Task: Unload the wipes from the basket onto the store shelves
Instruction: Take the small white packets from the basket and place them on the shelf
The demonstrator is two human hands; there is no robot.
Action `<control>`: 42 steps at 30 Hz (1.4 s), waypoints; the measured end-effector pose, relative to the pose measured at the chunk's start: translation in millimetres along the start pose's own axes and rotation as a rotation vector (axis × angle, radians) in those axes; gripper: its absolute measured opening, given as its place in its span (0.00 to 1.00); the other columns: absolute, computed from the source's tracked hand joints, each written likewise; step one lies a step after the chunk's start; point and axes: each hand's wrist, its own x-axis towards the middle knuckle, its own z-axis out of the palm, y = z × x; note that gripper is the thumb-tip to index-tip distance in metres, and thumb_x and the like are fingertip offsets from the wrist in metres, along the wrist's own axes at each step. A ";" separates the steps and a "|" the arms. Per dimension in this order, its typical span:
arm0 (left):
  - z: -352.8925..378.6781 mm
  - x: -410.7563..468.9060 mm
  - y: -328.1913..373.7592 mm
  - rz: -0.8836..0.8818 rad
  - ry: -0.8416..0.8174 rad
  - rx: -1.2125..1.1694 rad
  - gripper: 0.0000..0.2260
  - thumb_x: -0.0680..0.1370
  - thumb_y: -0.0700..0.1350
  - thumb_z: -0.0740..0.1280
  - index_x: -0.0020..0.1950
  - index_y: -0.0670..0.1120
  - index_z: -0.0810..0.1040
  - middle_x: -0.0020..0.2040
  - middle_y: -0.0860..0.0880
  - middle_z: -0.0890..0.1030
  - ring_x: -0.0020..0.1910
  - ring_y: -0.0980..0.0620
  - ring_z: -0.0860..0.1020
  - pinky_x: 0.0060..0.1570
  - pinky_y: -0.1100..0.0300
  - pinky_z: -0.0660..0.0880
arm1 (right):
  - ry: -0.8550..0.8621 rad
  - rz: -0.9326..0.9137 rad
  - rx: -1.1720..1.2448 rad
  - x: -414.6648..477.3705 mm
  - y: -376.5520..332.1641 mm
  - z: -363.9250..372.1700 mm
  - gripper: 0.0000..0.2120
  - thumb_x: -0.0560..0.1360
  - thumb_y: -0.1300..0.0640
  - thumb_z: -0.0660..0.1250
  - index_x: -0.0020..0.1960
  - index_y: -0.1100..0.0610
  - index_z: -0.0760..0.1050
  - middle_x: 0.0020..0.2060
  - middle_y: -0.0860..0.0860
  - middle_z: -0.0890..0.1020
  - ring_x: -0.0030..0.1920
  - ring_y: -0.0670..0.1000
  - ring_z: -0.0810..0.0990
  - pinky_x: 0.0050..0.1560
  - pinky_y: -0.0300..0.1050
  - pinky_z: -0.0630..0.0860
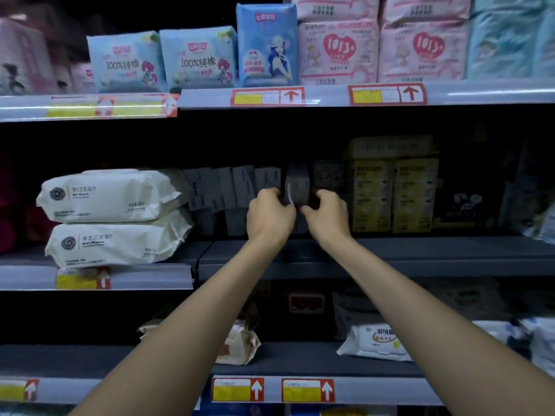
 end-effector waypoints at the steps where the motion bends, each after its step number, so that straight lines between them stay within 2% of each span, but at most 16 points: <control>1: 1.2 -1.6 -1.5 -0.013 -0.031 -0.039 0.06 0.82 0.44 0.67 0.51 0.44 0.82 0.41 0.47 0.84 0.40 0.46 0.82 0.30 0.59 0.72 | -0.005 0.009 0.012 -1.2 -1.5 -2.0 0.12 0.79 0.57 0.71 0.61 0.59 0.80 0.50 0.54 0.84 0.47 0.53 0.83 0.45 0.49 0.82; 2: 0.6 -4.8 -1.8 -0.025 -0.059 -0.081 0.05 0.82 0.42 0.67 0.56 0.46 0.82 0.45 0.47 0.85 0.43 0.47 0.83 0.33 0.59 0.75 | -0.011 0.023 0.033 -3.4 -4.2 -4.4 0.15 0.79 0.56 0.71 0.64 0.60 0.79 0.51 0.53 0.84 0.48 0.53 0.83 0.45 0.49 0.82; 5: -2.1 -13.2 -2.2 -0.066 -0.079 -0.190 0.21 0.80 0.36 0.68 0.73 0.46 0.76 0.55 0.51 0.83 0.53 0.52 0.81 0.45 0.59 0.78 | -0.013 0.086 0.152 -8.3 -11.6 -9.4 0.21 0.80 0.56 0.70 0.70 0.61 0.71 0.56 0.53 0.79 0.48 0.55 0.85 0.48 0.51 0.83; 7: -2.2 -16.2 -1.5 -0.086 -0.057 -0.239 0.27 0.80 0.36 0.69 0.79 0.46 0.69 0.56 0.54 0.80 0.56 0.53 0.79 0.51 0.59 0.77 | 0.001 0.114 0.217 -9.1 -15.0 -11.1 0.15 0.81 0.59 0.68 0.67 0.59 0.72 0.57 0.54 0.79 0.44 0.51 0.85 0.41 0.43 0.81; 9: -0.1 -16.4 -0.8 -0.107 -0.070 -0.284 0.30 0.81 0.37 0.69 0.82 0.47 0.64 0.62 0.53 0.79 0.63 0.53 0.77 0.56 0.60 0.75 | 0.012 0.124 0.223 -7.7 -17.2 -11.0 0.07 0.81 0.60 0.67 0.59 0.57 0.75 0.54 0.55 0.81 0.40 0.45 0.82 0.33 0.35 0.73; 13: 3.5 -15.8 0.8 -0.134 -0.145 -0.323 0.33 0.81 0.35 0.67 0.84 0.47 0.60 0.77 0.48 0.73 0.75 0.48 0.72 0.62 0.61 0.70 | -0.041 0.141 0.225 -5.9 -18.5 -6.6 0.06 0.80 0.61 0.69 0.55 0.53 0.75 0.52 0.55 0.82 0.47 0.52 0.81 0.35 0.38 0.73; 16: 4.7 -17.4 1.3 -0.140 -0.158 -0.345 0.34 0.80 0.33 0.65 0.84 0.47 0.59 0.78 0.46 0.71 0.77 0.48 0.69 0.67 0.61 0.68 | -0.067 0.150 0.232 -6.4 -16.6 -0.8 0.15 0.80 0.62 0.68 0.65 0.54 0.76 0.60 0.53 0.82 0.53 0.51 0.81 0.46 0.43 0.78; 19: 3.0 -21.6 1.2 -0.128 -0.159 -0.327 0.34 0.80 0.32 0.65 0.84 0.47 0.59 0.78 0.47 0.72 0.76 0.49 0.70 0.66 0.62 0.68 | -0.109 0.153 0.223 -10.2 -15.6 -2.6 0.24 0.80 0.63 0.67 0.75 0.53 0.69 0.63 0.48 0.77 0.58 0.49 0.77 0.51 0.43 0.76; 22: -1.6 -26.8 1.5 -0.094 -0.165 -0.304 0.34 0.80 0.32 0.66 0.84 0.47 0.59 0.76 0.47 0.73 0.74 0.49 0.73 0.69 0.58 0.71 | -0.139 0.147 0.200 -15.7 -16.7 -8.5 0.30 0.80 0.62 0.67 0.80 0.53 0.63 0.71 0.53 0.75 0.67 0.54 0.77 0.56 0.43 0.75; 25: -8.3 -30.6 0.3 -0.068 -0.170 -0.269 0.34 0.80 0.35 0.68 0.83 0.48 0.61 0.75 0.48 0.74 0.72 0.49 0.74 0.69 0.52 0.75 | -0.152 0.122 0.152 -24.0 -18.3 -18.8 0.30 0.81 0.62 0.66 0.80 0.52 0.63 0.72 0.55 0.75 0.65 0.54 0.78 0.52 0.41 0.75; 28: -18.9 -36.3 -3.1 -0.066 -0.212 -0.252 0.33 0.80 0.37 0.70 0.83 0.50 0.62 0.74 0.49 0.74 0.72 0.48 0.73 0.62 0.55 0.76 | -0.172 0.076 0.077 -33.7 -18.6 -32.8 0.28 0.82 0.62 0.65 0.80 0.50 0.63 0.72 0.55 0.74 0.55 0.50 0.78 0.38 0.35 0.72; 29: -23.9 -39.6 -4.1 -0.061 -0.227 -0.244 0.32 0.80 0.37 0.69 0.82 0.51 0.63 0.74 0.49 0.74 0.72 0.48 0.73 0.59 0.56 0.75 | -0.181 0.062 0.055 -38.2 -19.7 -38.6 0.28 0.82 0.61 0.66 0.79 0.49 0.63 0.72 0.54 0.73 0.54 0.48 0.76 0.38 0.34 0.71; 33: -44.5 -56.0 -10.9 0.031 -0.254 -0.066 0.30 0.81 0.44 0.69 0.82 0.53 0.63 0.74 0.50 0.73 0.64 0.51 0.76 0.58 0.52 0.78 | -0.230 -0.022 -0.048 -55.9 -21.7 -59.7 0.32 0.79 0.57 0.72 0.79 0.51 0.64 0.73 0.53 0.73 0.68 0.52 0.74 0.60 0.40 0.72; 35: -56.0 -68.3 -15.7 0.134 -0.263 0.168 0.31 0.81 0.51 0.68 0.83 0.54 0.61 0.76 0.50 0.71 0.69 0.48 0.75 0.61 0.45 0.78 | -0.263 -0.069 -0.121 -67.4 -21.1 -70.1 0.35 0.77 0.53 0.74 0.80 0.50 0.62 0.74 0.52 0.71 0.72 0.53 0.71 0.65 0.45 0.71; 38: -71.8 -88.5 -25.2 0.264 -0.292 0.491 0.33 0.80 0.59 0.65 0.83 0.56 0.58 0.80 0.51 0.66 0.78 0.47 0.65 0.69 0.42 0.72 | -0.340 -0.139 -0.282 -89.8 -18.2 -84.3 0.40 0.77 0.44 0.73 0.82 0.48 0.56 0.77 0.51 0.65 0.76 0.54 0.66 0.70 0.51 0.71; 42: -85.2 -121.4 -38.6 0.304 -0.375 0.675 0.37 0.78 0.67 0.60 0.84 0.59 0.53 0.85 0.49 0.56 0.84 0.46 0.52 0.79 0.37 0.58 | -0.515 -0.172 -0.537 -125.1 -6.6 -94.0 0.52 0.74 0.32 0.69 0.84 0.47 0.40 0.83 0.54 0.46 0.83 0.58 0.42 0.81 0.58 0.50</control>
